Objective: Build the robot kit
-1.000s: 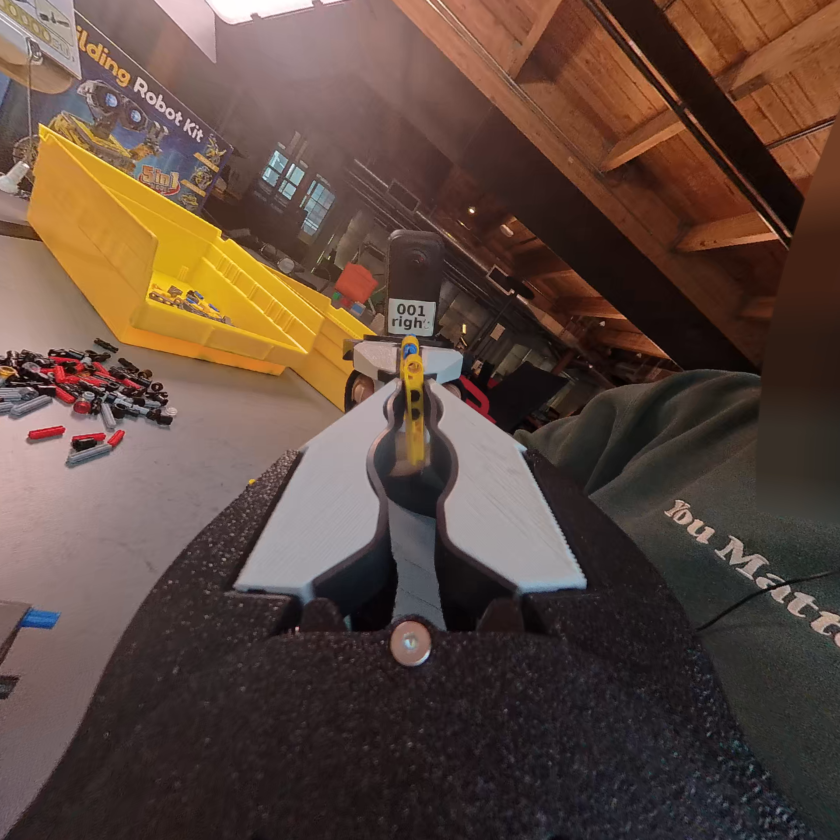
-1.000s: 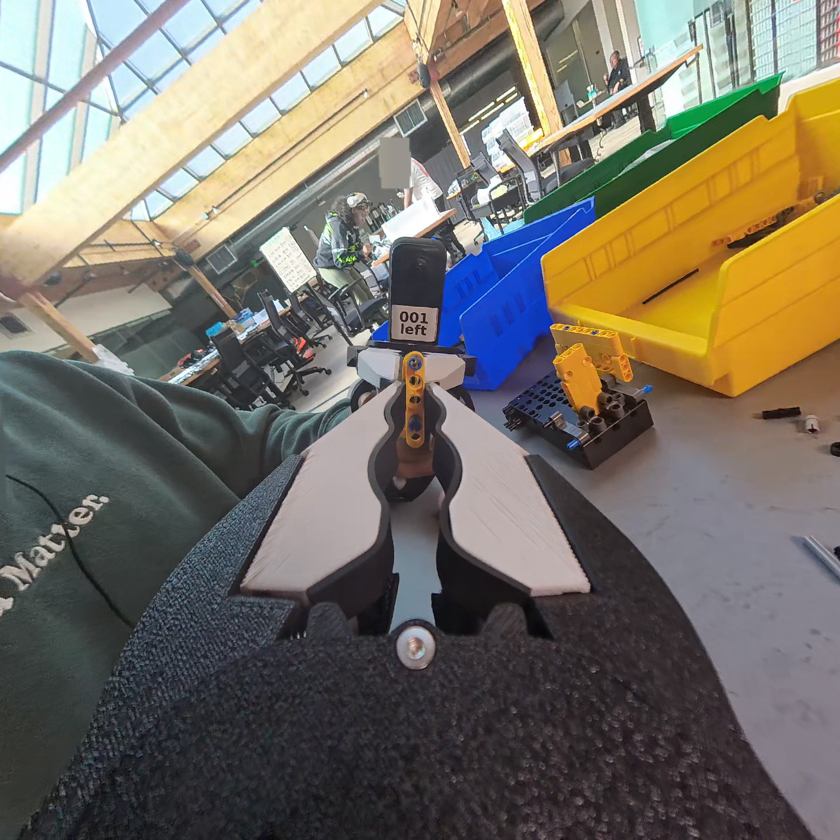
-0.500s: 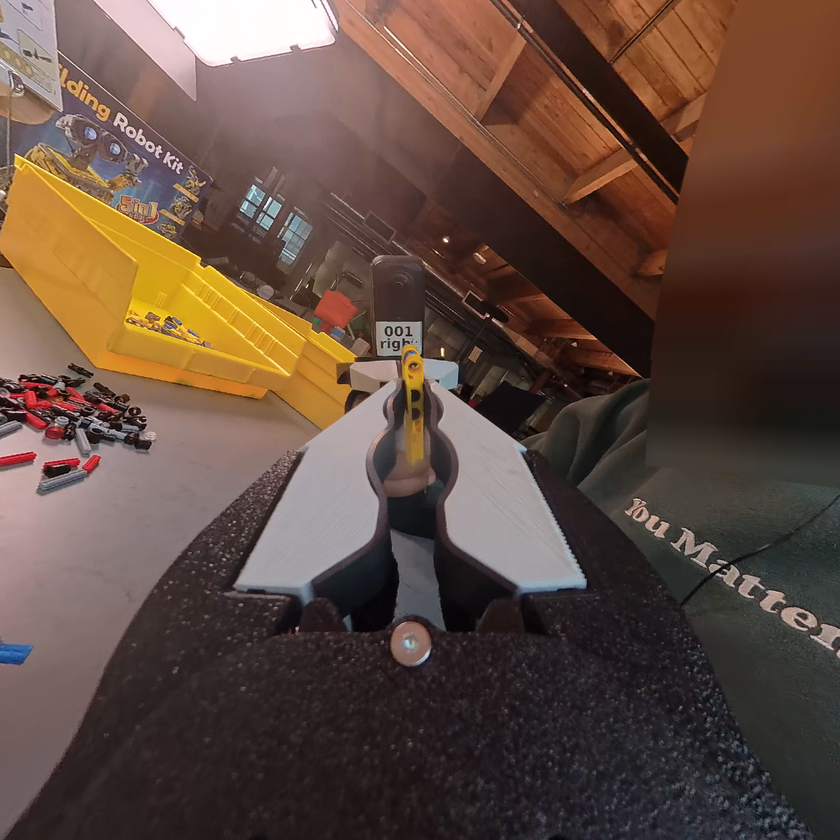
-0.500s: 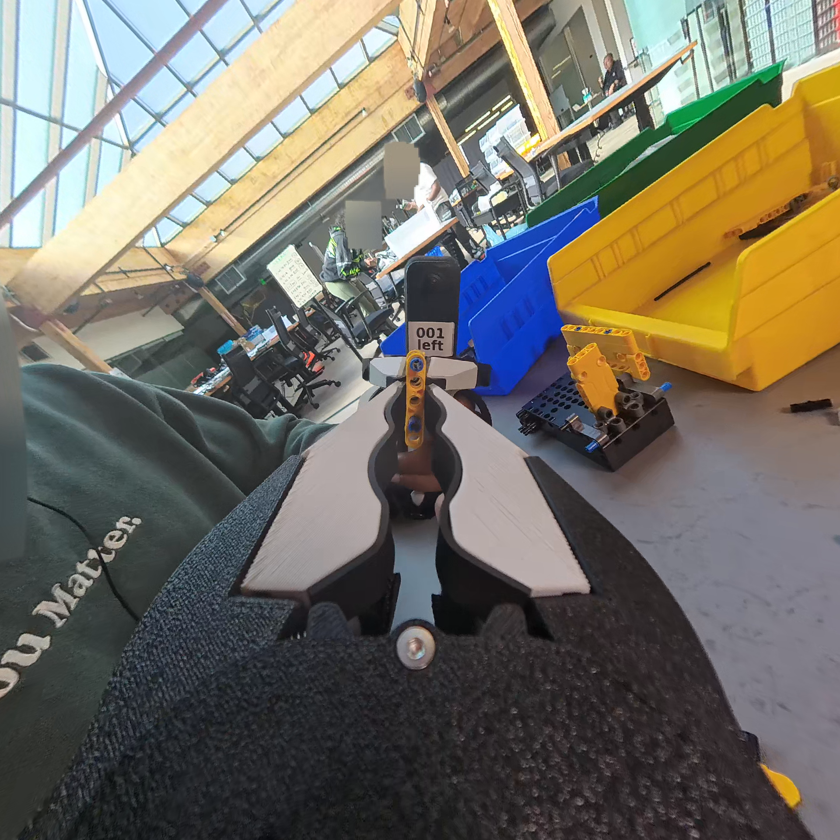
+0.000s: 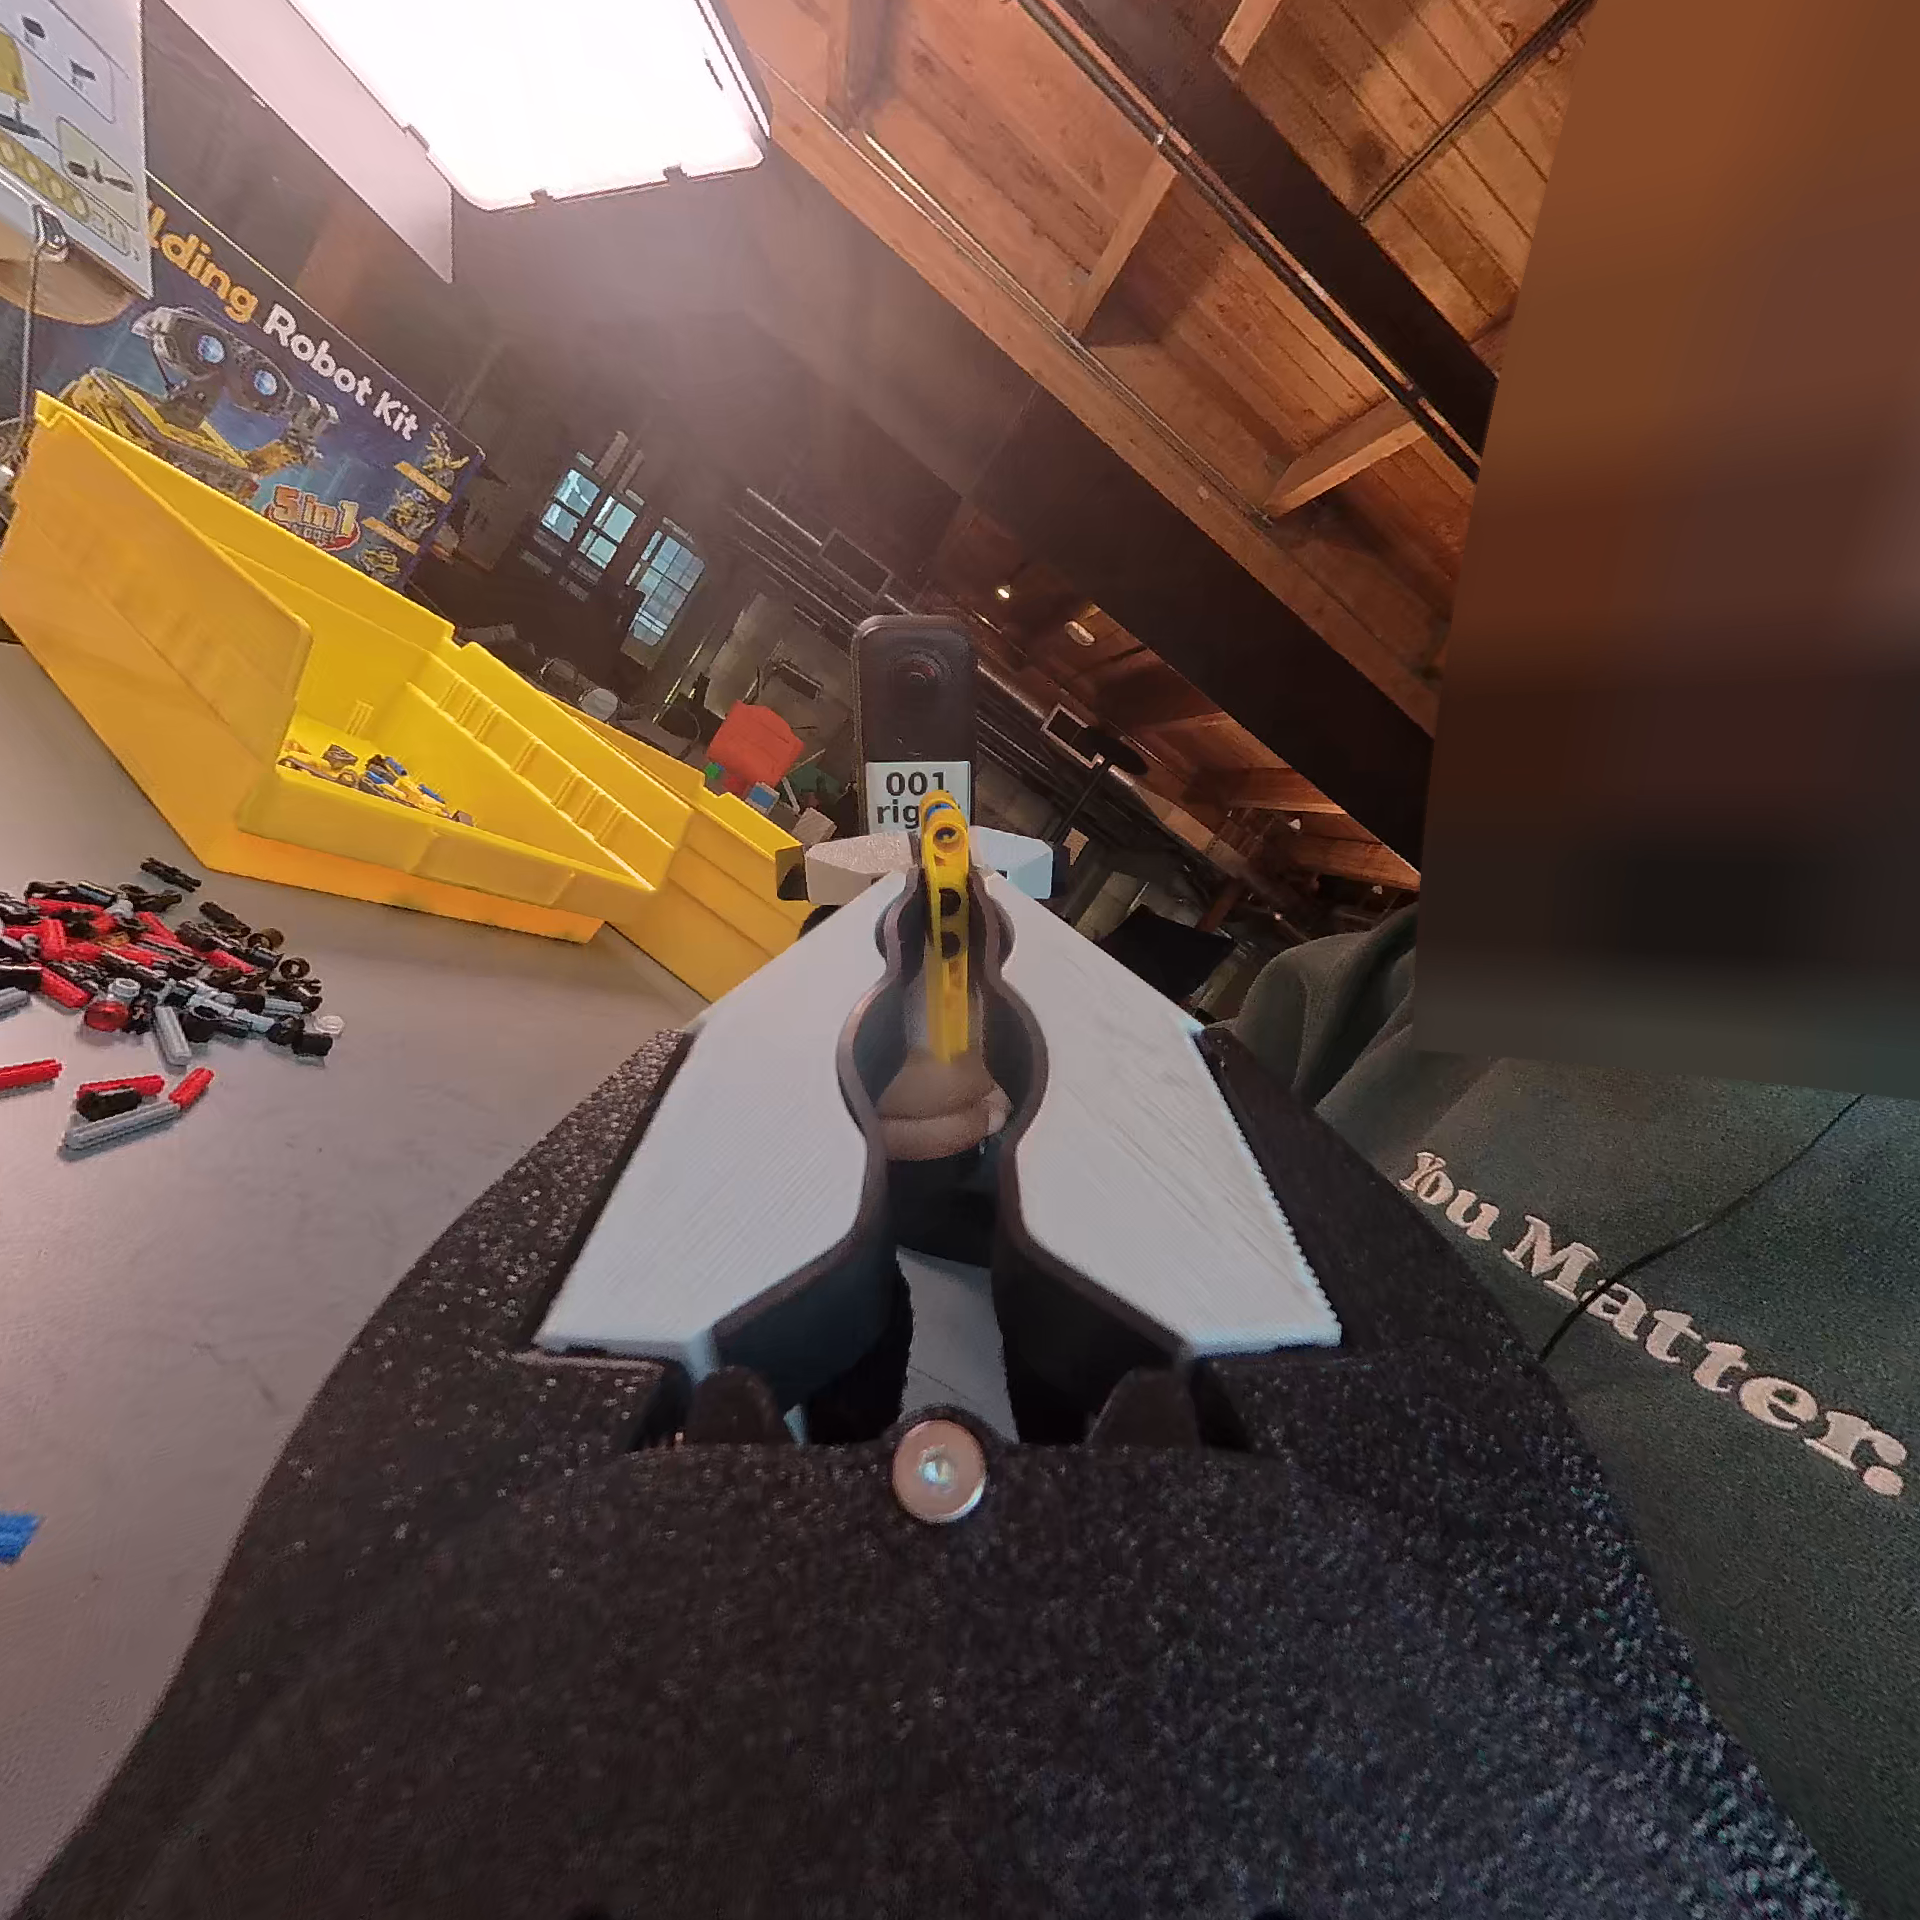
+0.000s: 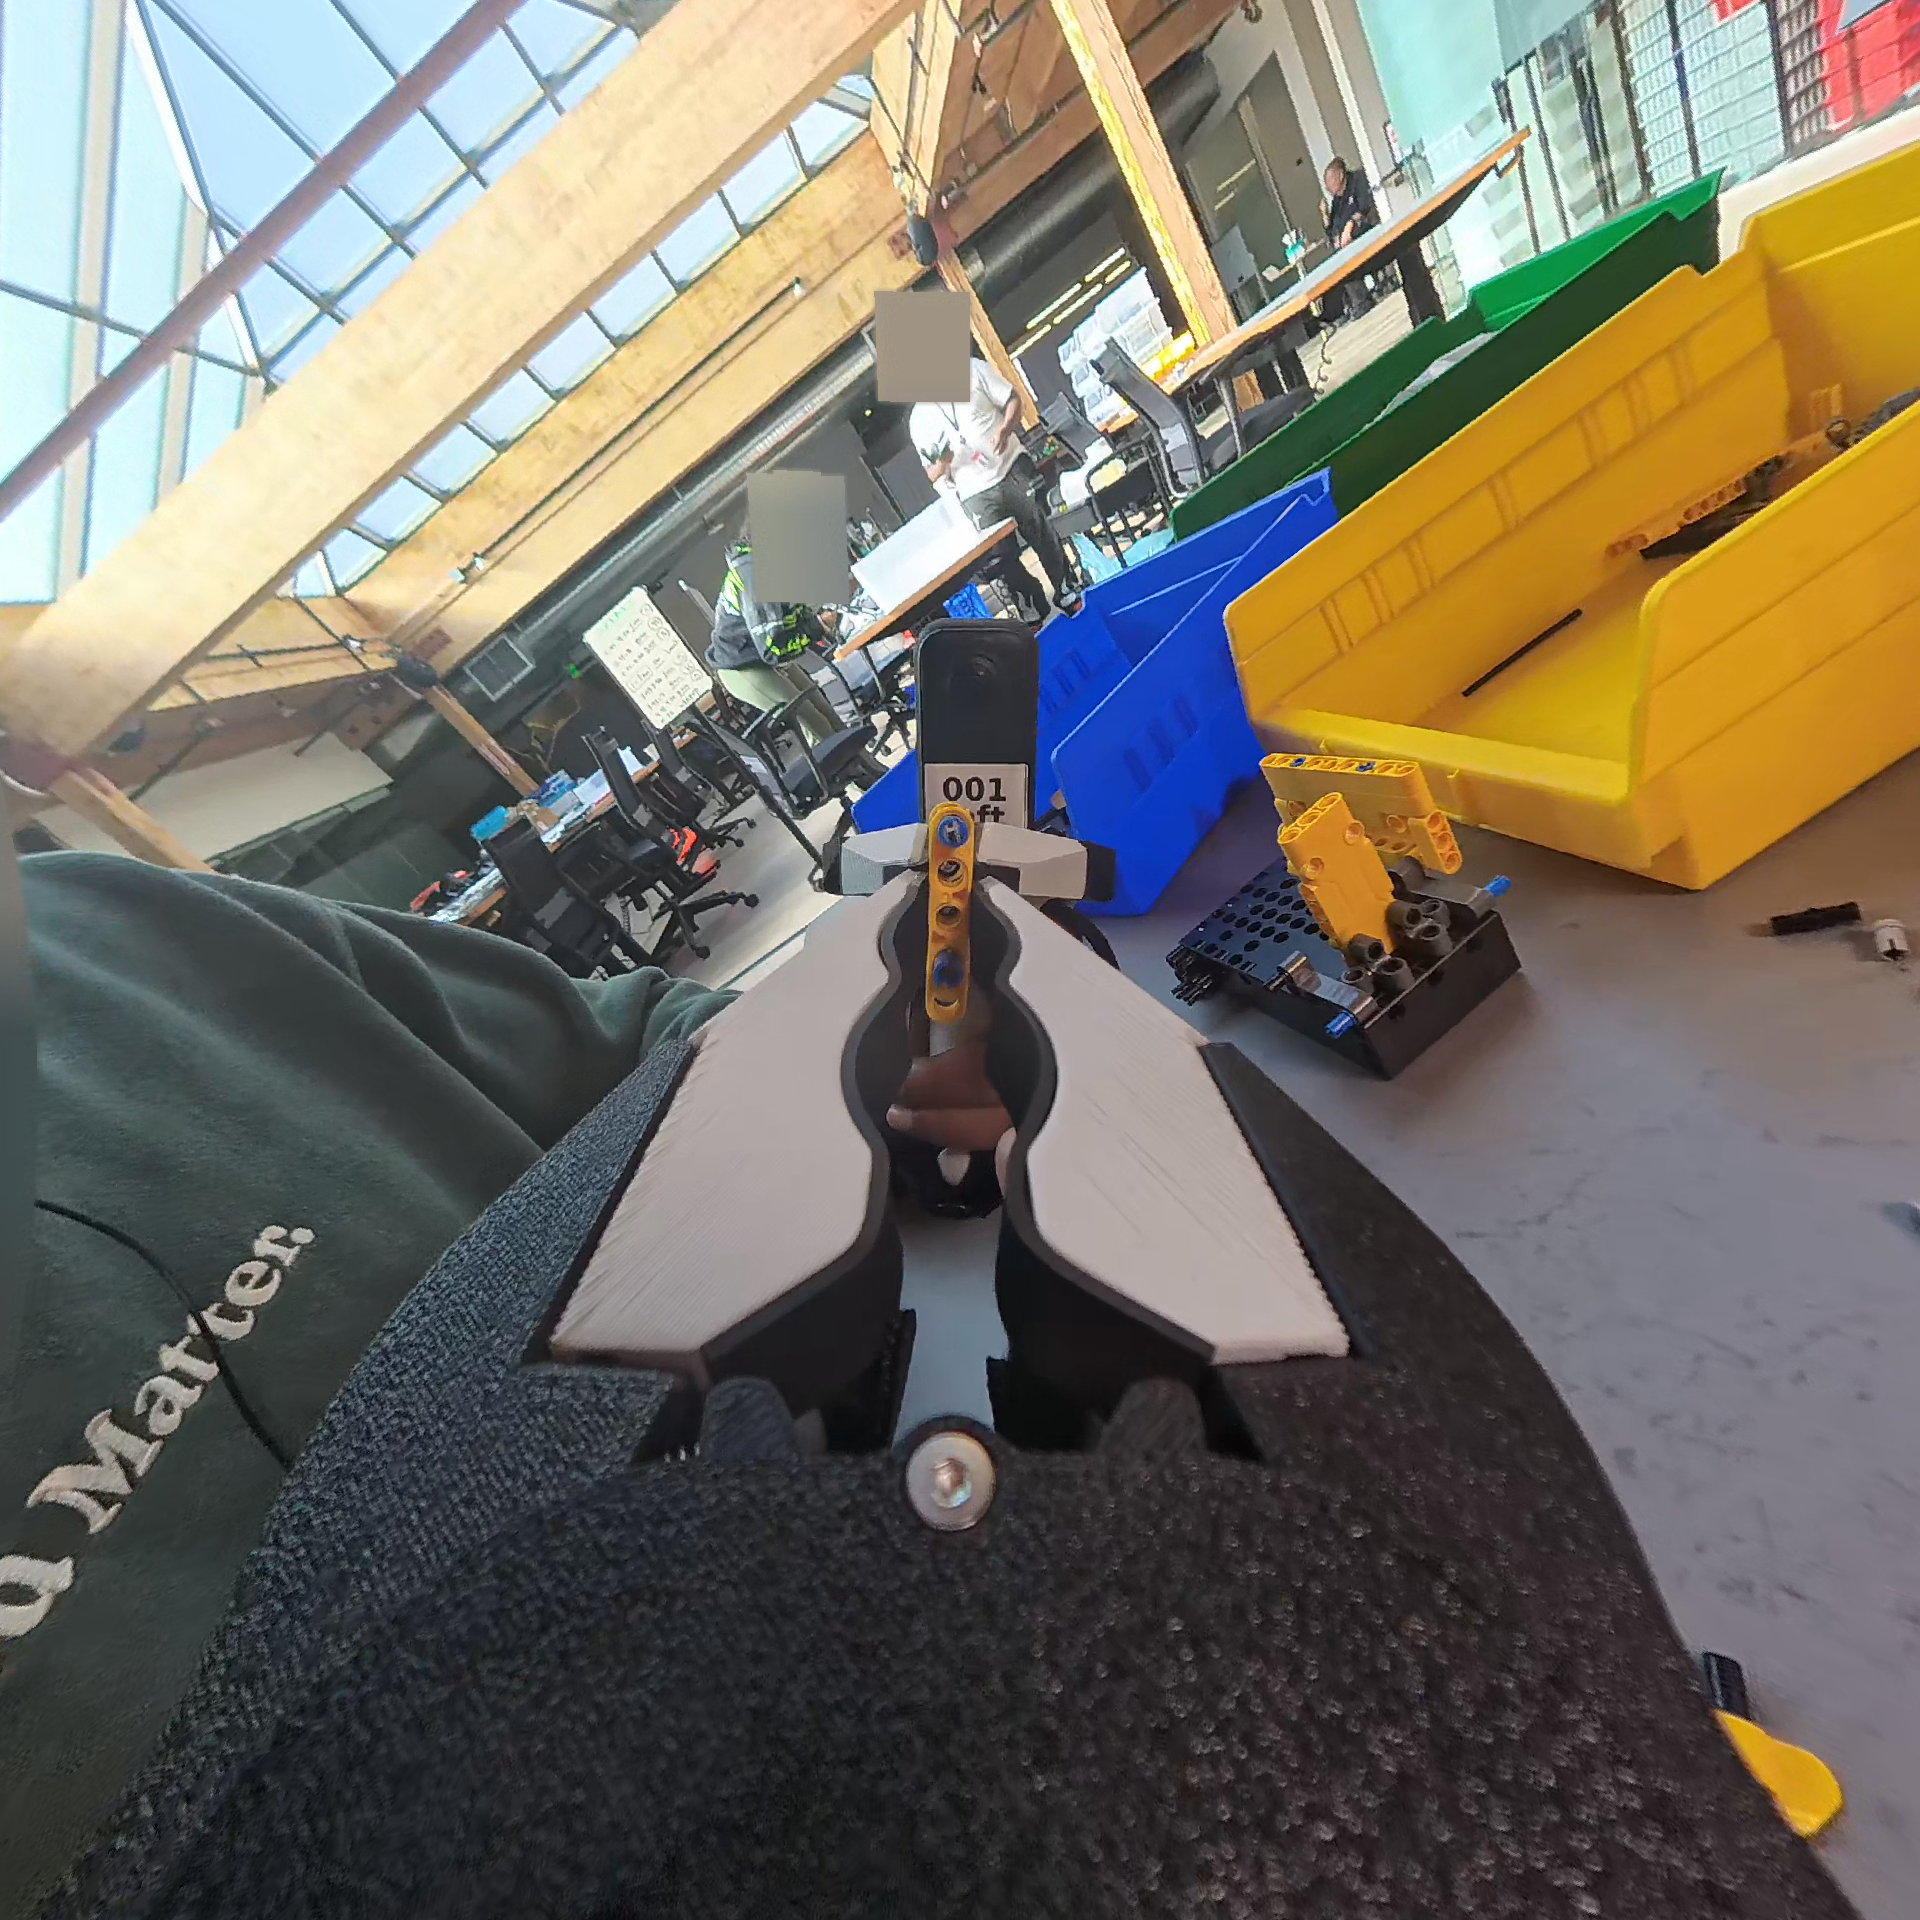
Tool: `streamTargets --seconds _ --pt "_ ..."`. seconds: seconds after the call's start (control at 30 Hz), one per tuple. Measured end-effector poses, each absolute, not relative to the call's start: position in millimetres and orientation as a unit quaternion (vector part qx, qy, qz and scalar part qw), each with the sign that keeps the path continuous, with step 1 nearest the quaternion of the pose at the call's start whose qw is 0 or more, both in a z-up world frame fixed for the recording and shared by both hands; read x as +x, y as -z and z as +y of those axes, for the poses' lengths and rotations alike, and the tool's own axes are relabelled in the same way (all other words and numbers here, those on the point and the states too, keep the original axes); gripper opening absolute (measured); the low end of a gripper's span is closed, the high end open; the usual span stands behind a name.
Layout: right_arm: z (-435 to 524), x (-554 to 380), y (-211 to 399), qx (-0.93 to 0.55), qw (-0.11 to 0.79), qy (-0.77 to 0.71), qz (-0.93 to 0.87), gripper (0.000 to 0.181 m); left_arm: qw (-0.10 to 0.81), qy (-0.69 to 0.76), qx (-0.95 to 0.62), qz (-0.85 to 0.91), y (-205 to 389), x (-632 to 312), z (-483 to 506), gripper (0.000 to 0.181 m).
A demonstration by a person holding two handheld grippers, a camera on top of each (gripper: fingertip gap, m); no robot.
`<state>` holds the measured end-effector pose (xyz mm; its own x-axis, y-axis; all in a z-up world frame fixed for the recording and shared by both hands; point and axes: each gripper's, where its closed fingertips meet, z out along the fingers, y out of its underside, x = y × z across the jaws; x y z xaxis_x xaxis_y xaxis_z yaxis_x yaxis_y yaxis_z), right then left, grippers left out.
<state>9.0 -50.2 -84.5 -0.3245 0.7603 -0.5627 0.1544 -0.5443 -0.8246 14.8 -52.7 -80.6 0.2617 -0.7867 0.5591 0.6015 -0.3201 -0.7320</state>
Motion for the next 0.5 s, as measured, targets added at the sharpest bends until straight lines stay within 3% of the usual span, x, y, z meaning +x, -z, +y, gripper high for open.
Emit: streamTargets --seconds 0.3,0.5 --pt "-46.5 6.5 85.0 -0.541 0.26 -0.683 -0.416 0.005 0.599 0.576 -0.551 0.073 80.8 11.9 -49.0 0.006" --pt "-49.3 8.6 84.1 -0.533 0.239 -0.699 -0.413 0.006 0.605 0.567 -0.553 0.084 80.0 13.7 -50.3 0.006"
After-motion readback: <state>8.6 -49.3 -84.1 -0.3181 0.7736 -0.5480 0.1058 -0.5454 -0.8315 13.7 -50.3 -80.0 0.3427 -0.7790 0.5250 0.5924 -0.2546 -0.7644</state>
